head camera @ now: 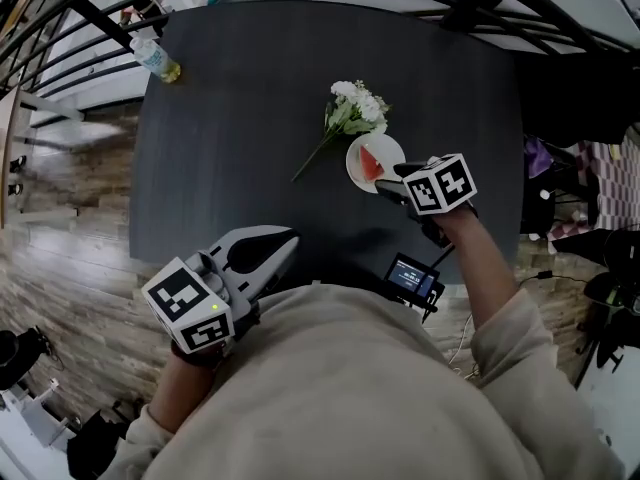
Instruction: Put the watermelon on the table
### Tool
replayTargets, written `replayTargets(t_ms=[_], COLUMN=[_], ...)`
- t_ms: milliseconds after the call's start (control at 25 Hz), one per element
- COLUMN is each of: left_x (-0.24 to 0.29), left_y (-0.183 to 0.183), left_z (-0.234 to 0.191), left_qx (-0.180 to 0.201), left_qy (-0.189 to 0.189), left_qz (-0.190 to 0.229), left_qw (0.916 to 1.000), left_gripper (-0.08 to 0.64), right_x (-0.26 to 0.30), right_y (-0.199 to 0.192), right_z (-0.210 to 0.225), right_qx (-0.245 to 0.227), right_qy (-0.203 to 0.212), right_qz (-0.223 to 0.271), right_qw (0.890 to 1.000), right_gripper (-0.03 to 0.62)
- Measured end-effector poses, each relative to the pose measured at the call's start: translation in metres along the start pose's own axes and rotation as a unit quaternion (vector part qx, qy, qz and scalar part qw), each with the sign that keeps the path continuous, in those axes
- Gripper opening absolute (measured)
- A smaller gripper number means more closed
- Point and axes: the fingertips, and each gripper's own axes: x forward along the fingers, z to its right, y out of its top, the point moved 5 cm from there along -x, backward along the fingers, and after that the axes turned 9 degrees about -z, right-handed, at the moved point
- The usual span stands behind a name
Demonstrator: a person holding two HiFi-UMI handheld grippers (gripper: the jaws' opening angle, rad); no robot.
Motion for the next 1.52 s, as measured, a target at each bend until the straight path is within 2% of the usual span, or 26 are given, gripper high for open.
replayTargets(t_ms=[200, 280, 360, 440, 480, 720, 800, 960, 1120, 1240, 1520], left_x=[0.000, 0.001, 0.001, -0.001, -0.003, -0.008, -0.006, -0.004, -0.002, 0.003, -0.001], left_y=[0.020, 0.032, 0.045, 0.059, 0.065, 0.092, 0.092, 0.090, 0.085, 0.084, 0.093], left_z=[0.015, 0.024, 0.033, 0.042, 0.047, 0.074, 0.080, 0.087, 0.090, 0.089, 0.092], left_qx=[0.046, 0.086, 0.120, 0.139, 0.146, 0.194, 0.208, 0.218, 0.230, 0.230, 0.238], left_qy=[-0.042, -0.051, -0.064, -0.082, -0.091, -0.144, -0.156, -0.168, -0.179, -0.187, -0.191], left_qz=[0.005, 0.013, 0.026, 0.043, 0.051, 0.083, 0.080, 0.075, 0.065, 0.056, 0.060], left_qw=[0.9980, 0.9949, 0.9903, 0.9860, 0.9838, 0.9668, 0.9623, 0.9584, 0.9543, 0.9535, 0.9504], left_gripper=[0.008, 0.008, 0.007, 0.007, 0.006, 0.007, 0.006, 0.007, 0.007, 0.008, 0.008], right_x=[-0.068, -0.098, -0.128, -0.156, -0.168, -0.229, -0.241, -0.255, -0.272, -0.279, -0.289], right_y=[-0.003, -0.004, -0.006, -0.009, -0.012, -0.035, -0.046, -0.066, -0.077, -0.082, -0.081], right_z=[-0.049, -0.071, -0.093, -0.113, -0.122, -0.176, -0.187, -0.195, -0.196, -0.195, -0.200], right_qx=[-0.031, -0.036, -0.040, -0.046, -0.049, -0.055, -0.050, -0.045, -0.031, -0.029, -0.031], right_qy=[0.013, 0.023, 0.026, 0.013, 0.007, 0.021, 0.012, -0.015, -0.026, -0.040, -0.058], right_qz=[0.082, 0.131, 0.182, 0.231, 0.255, 0.401, 0.421, 0.432, 0.460, 0.477, 0.496], right_qw=[0.996, 0.990, 0.982, 0.972, 0.966, 0.914, 0.905, 0.900, 0.887, 0.878, 0.866], right_gripper=[0.237, 0.200, 0.132, 0.048, 0.035, 0.015, 0.015, 0.015, 0.014, 0.014, 0.014])
